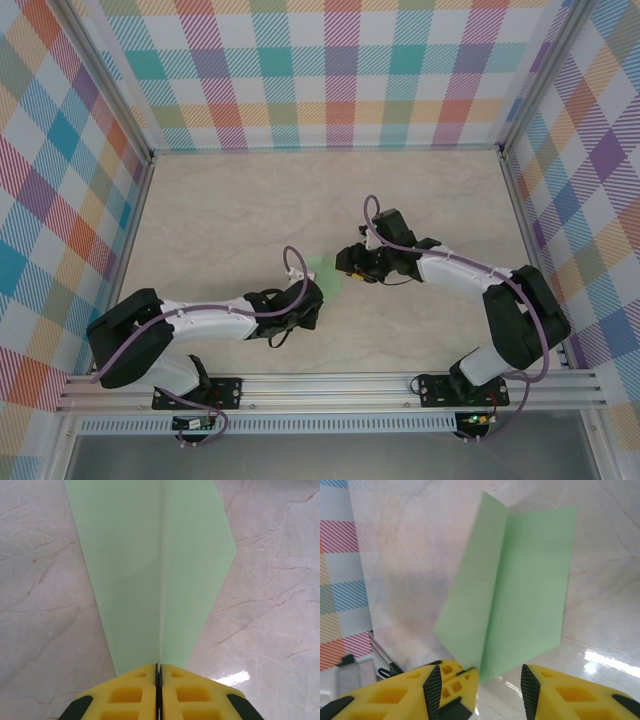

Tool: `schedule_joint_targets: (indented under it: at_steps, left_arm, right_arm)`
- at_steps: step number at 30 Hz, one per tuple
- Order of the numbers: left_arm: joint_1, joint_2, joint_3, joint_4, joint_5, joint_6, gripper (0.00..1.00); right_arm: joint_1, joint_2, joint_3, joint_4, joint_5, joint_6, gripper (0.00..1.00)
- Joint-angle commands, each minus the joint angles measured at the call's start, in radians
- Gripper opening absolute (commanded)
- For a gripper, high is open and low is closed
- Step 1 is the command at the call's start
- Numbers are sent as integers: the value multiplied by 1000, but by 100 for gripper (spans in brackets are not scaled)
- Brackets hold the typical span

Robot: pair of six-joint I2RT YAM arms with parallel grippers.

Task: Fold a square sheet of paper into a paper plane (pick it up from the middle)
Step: Fourth fold the wing at the center of the table.

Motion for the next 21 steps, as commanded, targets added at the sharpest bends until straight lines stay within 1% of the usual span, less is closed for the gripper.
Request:
schedule_joint_targets:
  at_steps: [1, 6, 12, 17, 21]
  left_arm:
    - [44, -43, -44, 85, 99, 40, 8]
    - [95, -74, -91, 159, 196, 57, 8]
    - [161, -86, -138, 247, 338, 68, 8]
    - [219, -79, -179, 319, 437, 62, 8]
    - [263, -56, -188, 365, 528, 57, 7]
  right_arm:
    - [-6, -23, -33, -6, 16, -1, 48]
    - [-4, -20, -56, 48, -17, 22, 48]
    - [8, -15, -71, 99, -31, 52, 44]
    - [38, -11, -76, 125, -22, 72, 36]
    - [67, 5, -76, 153, -22, 87, 31]
